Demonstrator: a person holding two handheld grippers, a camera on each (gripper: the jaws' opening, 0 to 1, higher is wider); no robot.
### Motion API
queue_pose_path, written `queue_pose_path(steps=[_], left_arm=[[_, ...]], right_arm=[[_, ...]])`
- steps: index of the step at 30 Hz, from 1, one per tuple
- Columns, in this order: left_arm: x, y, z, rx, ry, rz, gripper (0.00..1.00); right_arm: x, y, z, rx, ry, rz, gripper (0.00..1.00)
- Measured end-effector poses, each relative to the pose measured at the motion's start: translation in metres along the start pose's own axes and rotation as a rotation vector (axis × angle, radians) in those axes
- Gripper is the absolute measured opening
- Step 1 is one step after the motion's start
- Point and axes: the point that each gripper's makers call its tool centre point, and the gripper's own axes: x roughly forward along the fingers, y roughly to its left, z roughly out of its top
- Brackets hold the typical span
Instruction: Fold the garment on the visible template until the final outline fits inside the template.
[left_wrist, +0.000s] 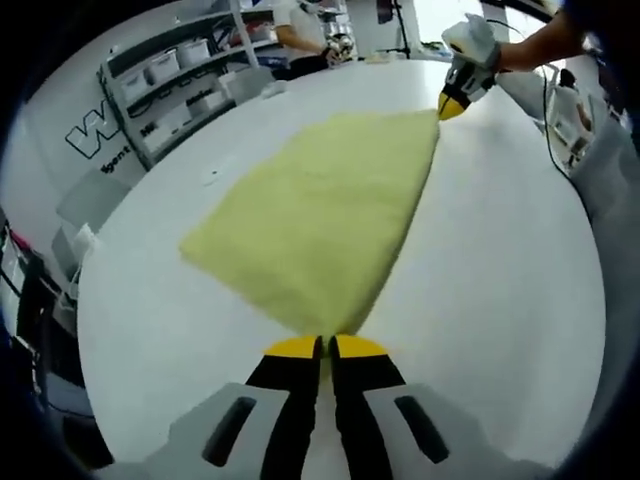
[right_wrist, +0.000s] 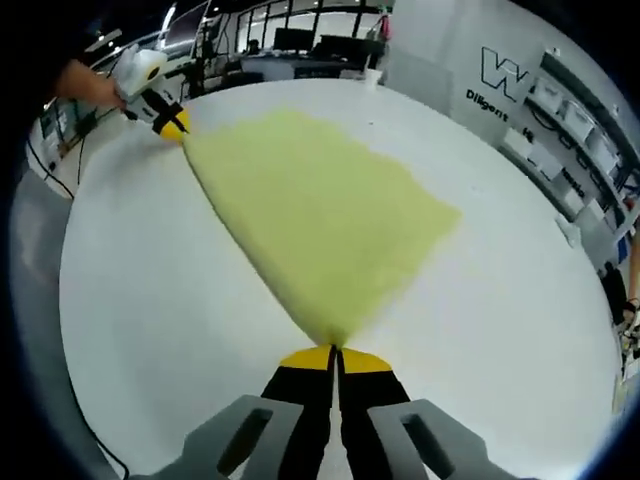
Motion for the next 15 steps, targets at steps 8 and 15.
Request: queue_pose_path(steps=[8,15], left_arm=[[-0.003,0.006,-0.003,-0.038,0.012,0.044,0.38],[-0.001,0.000,0.014,0.011,-0.033,0.045,0.48]], right_arm=[[-0.005,0.004,0.012,0.013,-0.062,0.002,0.14],[-0.001,0.015,0.031,-0.039,-0.102,0.014,0.25]])
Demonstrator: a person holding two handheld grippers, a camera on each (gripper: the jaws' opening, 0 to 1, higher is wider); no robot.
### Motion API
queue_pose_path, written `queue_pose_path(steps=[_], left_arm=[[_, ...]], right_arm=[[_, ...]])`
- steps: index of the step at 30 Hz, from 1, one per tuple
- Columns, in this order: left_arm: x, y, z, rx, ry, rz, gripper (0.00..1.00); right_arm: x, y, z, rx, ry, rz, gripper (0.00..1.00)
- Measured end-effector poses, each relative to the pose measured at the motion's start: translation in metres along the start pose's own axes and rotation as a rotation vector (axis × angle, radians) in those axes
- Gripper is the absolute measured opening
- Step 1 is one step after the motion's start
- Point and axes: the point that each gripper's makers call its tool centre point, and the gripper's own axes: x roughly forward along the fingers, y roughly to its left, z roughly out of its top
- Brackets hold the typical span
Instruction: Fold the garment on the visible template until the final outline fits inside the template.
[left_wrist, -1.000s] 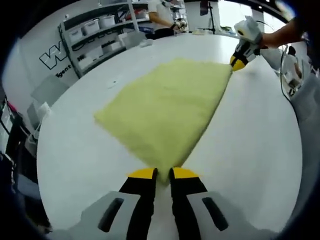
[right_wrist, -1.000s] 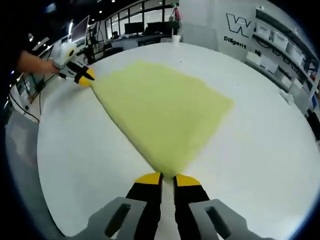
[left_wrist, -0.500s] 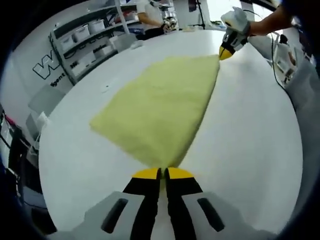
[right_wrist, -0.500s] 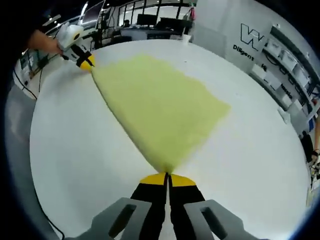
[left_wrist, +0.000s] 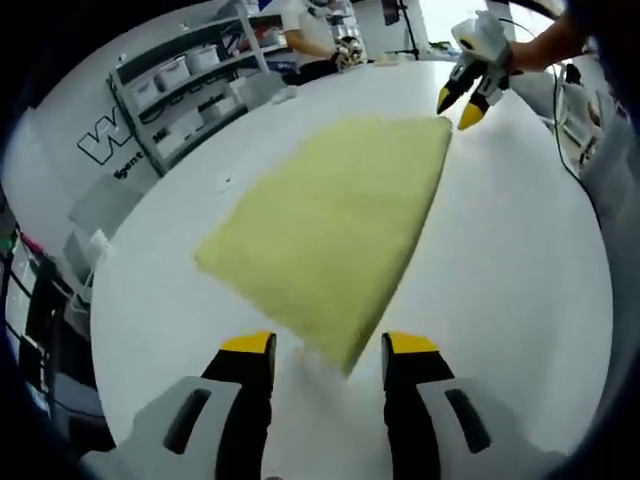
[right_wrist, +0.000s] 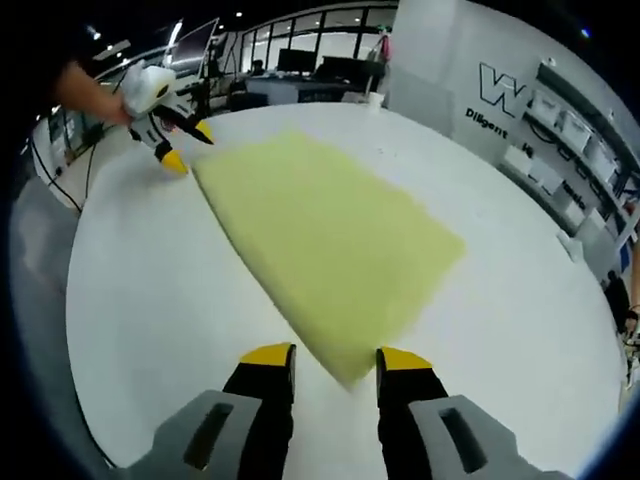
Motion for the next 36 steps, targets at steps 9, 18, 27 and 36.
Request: queue_pose_path(steps=[9,18,27,36], left_arm=[[0.013,-0.026,0.013,0.070,-0.019,-0.069,0.39],[0.027,-0.012,0.015,0.065,0.000,-0.047,0.26],[0.028,-0.007,0.017,0.062,0.009,-0.046,0.27],[0.027,0.000,0.017,0.058,0.026,-0.029,0.29]], right_arm=[[0.015,0.013,0.004,-0.003,0.018,0.043,0.21],[0.026,0.007,0.001,-0.024,0.076,0.018,0.08],[0.034,0.000,0.006,-0.024,0.076,-0.007,0.09],[0.032,0.002,0.007,-0.002,0.066,-0.014,0.12]])
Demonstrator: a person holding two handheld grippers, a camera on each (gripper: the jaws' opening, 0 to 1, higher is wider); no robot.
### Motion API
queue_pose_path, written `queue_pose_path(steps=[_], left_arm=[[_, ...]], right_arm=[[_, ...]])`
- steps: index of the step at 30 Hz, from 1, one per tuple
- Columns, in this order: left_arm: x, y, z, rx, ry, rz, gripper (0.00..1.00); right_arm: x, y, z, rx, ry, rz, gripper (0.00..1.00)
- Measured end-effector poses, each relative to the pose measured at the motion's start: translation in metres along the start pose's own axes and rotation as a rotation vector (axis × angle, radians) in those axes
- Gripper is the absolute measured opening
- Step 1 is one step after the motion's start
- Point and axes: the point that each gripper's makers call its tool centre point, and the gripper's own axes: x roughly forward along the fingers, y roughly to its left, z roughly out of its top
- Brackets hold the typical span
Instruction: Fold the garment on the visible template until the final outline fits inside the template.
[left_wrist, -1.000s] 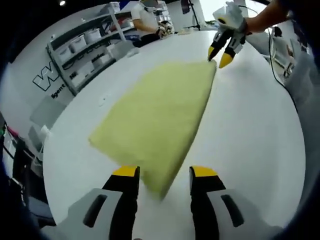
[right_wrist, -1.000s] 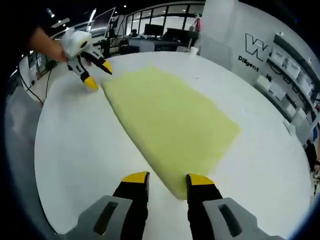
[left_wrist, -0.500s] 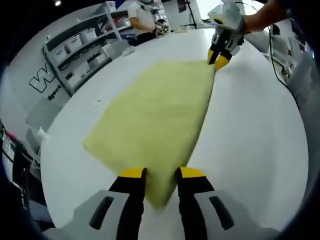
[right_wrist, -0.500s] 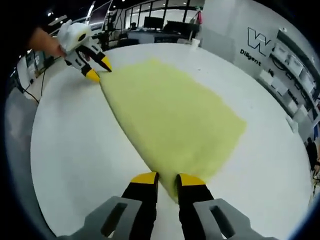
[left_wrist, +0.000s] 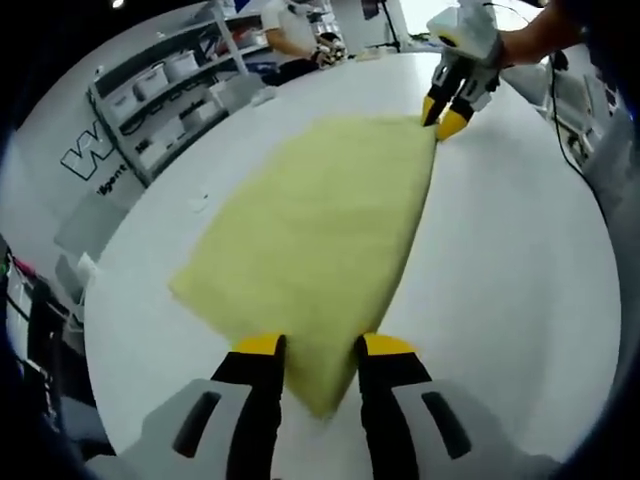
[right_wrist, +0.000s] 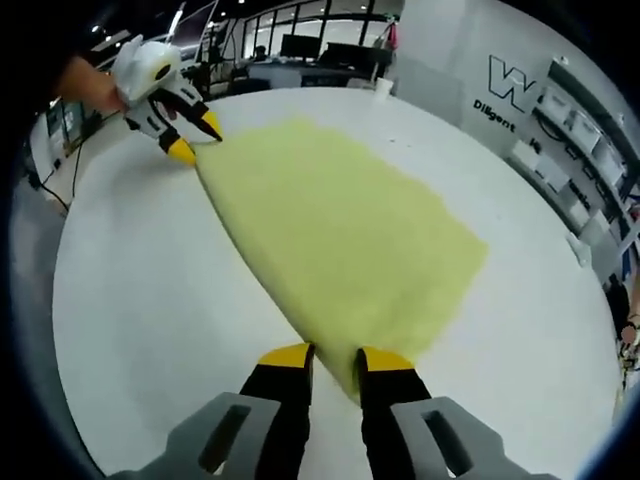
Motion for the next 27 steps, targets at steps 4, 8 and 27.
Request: queue_pose_path(steps=[4,8,27], left_arm=[[-0.005,0.000,-0.002,0.006,0.012,0.008,0.33],[-0.014,-0.001,-0.003,-0.018,0.006,0.014,0.42],[-0.058,-0.001,-0.011,-0.192,-0.015,0.111,0.64]], right_arm=[[-0.005,0.003,0.003,0.012,-0.003,0.008,0.18],[-0.013,0.005,0.012,0.045,-0.067,0.007,0.30],[-0.043,0.020,0.012,0.142,-0.137,0.039,0.74]])
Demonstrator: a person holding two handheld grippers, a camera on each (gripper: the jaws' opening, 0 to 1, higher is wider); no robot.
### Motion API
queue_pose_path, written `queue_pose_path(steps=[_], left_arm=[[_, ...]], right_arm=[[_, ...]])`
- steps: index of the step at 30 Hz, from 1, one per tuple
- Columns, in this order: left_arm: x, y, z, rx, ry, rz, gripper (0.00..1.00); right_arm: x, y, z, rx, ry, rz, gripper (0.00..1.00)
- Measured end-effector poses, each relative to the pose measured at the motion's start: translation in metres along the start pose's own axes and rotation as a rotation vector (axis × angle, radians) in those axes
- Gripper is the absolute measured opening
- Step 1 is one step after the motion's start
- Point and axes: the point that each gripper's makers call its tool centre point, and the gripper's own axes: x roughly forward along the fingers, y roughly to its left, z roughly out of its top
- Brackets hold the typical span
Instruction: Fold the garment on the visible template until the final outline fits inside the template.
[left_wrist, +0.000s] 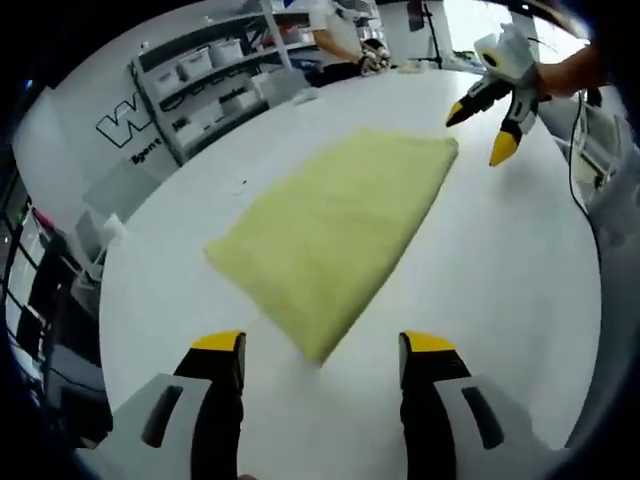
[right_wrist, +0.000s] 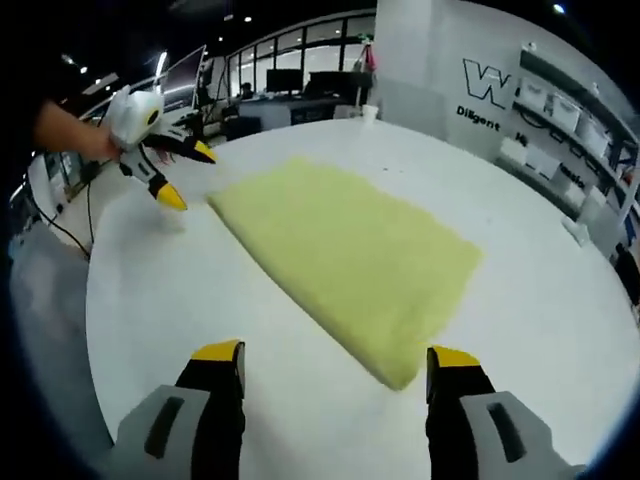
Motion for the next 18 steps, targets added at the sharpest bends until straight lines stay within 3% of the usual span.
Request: queue_pose_path(steps=[2,13,18], left_arm=[[-0.003,0.000,0.000,-0.043,-0.002,0.005,0.68],[-0.022,-0.008,0.007,-0.106,-0.040,0.032,0.87],[-0.033,-0.016,0.004,-0.144,-0.056,0.043,0.91]], right_arm=[[-0.004,0.001,0.001,0.007,-0.006,-0.004,0.76],[-0.028,0.012,0.009,0.014,-0.069,-0.016,0.84],[-0.037,0.021,0.011,0.013,-0.091,-0.018,0.89]])
